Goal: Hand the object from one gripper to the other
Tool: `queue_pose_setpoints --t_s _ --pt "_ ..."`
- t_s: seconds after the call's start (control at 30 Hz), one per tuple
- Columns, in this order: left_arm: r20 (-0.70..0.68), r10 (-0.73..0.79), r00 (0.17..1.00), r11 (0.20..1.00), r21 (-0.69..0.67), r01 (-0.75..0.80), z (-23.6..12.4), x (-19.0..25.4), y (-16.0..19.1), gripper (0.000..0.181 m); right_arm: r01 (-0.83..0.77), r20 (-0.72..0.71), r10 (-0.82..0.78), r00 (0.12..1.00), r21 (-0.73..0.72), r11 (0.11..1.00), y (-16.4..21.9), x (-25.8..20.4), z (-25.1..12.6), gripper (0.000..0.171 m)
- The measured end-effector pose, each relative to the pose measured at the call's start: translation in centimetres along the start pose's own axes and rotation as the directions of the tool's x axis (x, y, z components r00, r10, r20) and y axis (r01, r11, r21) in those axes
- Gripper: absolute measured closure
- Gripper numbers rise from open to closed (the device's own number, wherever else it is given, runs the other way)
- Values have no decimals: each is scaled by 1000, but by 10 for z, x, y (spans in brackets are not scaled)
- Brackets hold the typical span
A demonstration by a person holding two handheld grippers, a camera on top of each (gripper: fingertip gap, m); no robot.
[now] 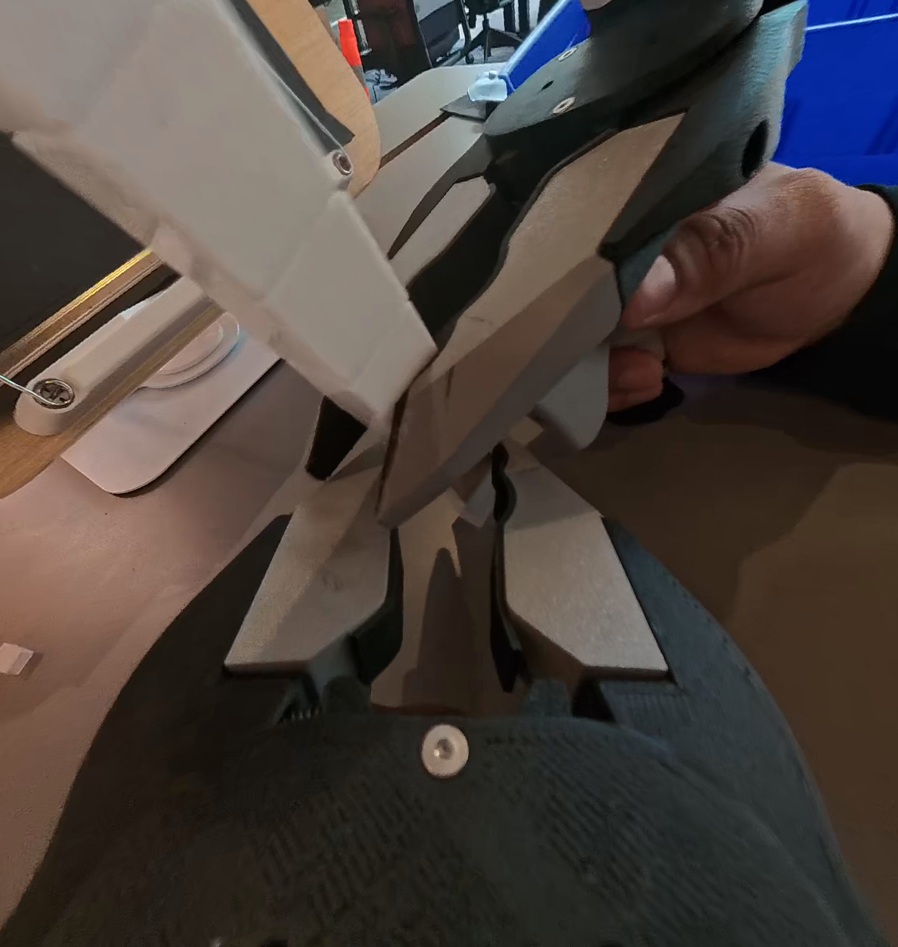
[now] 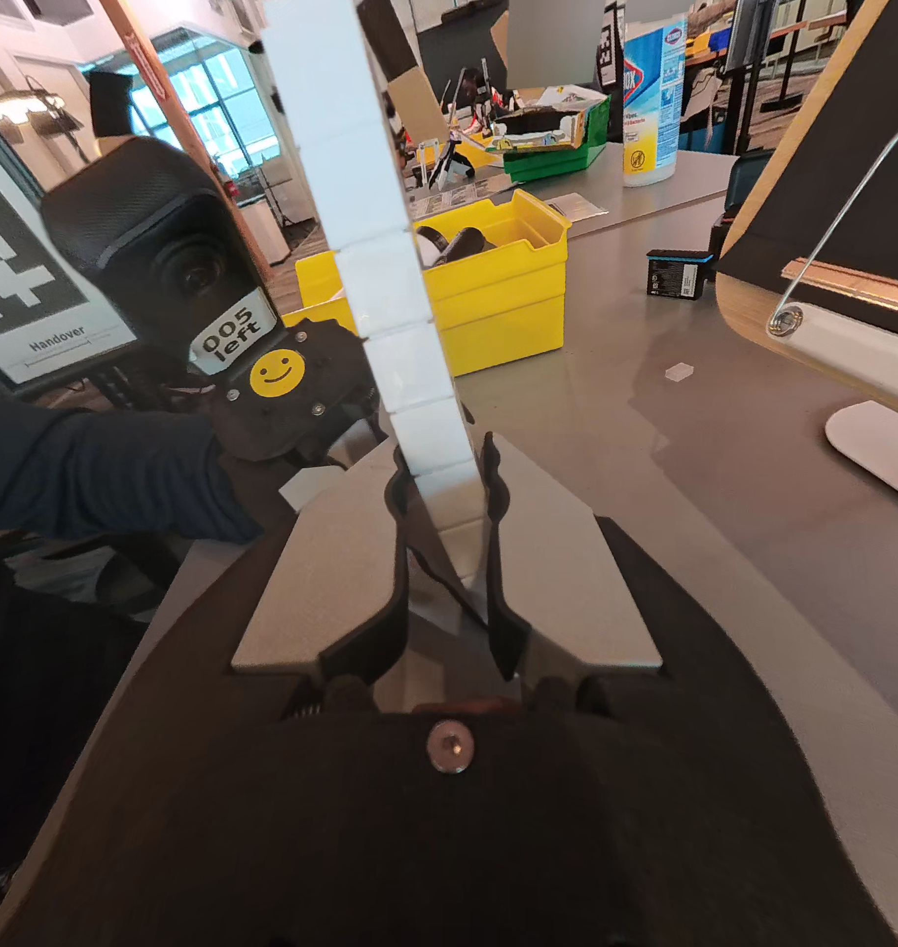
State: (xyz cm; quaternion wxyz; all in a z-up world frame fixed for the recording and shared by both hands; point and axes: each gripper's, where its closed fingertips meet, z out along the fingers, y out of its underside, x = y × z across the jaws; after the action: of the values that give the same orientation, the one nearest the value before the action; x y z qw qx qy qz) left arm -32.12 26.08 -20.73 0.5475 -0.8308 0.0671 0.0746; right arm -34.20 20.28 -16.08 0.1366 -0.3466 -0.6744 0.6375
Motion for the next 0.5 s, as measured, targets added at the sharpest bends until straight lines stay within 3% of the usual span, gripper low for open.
queue_pose_setpoints --t_s 0.5 --pt "-30 -60 998 998 30 61 -3 -1 -3 151 22 -50 -20 999 33 999 -8 10 -11 148"
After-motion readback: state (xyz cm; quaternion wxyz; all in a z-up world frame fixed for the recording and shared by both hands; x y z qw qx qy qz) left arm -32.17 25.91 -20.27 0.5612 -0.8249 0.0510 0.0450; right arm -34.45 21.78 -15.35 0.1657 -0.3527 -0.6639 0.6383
